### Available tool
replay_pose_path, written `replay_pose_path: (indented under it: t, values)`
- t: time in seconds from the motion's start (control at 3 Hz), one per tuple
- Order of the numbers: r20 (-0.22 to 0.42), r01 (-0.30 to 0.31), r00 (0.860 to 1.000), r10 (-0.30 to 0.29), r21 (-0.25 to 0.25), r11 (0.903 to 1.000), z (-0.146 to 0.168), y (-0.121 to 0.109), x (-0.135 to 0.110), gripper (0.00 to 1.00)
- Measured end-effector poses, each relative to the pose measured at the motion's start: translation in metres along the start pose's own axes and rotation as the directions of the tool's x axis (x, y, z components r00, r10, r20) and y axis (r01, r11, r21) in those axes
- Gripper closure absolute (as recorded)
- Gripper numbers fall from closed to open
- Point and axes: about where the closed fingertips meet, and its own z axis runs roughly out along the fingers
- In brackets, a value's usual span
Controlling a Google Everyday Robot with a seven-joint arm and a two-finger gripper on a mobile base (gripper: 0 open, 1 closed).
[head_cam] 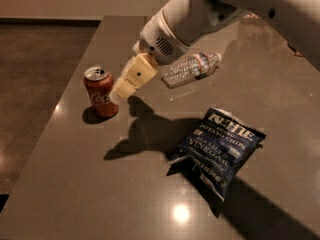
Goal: Pick coke can
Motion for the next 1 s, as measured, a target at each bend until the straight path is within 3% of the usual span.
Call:
replay_pose_path:
  t: [0.67, 1.0]
  values:
    - [0.042, -0.009, 0.999, 0.008, 0.015, 0.9998, 0.038, -0.005, -0.014, 0.00]
    - [0.072, -0.003, 0.997, 0.001, 0.023, 0.9997, 0.073, -0.009, -0.026, 0.00]
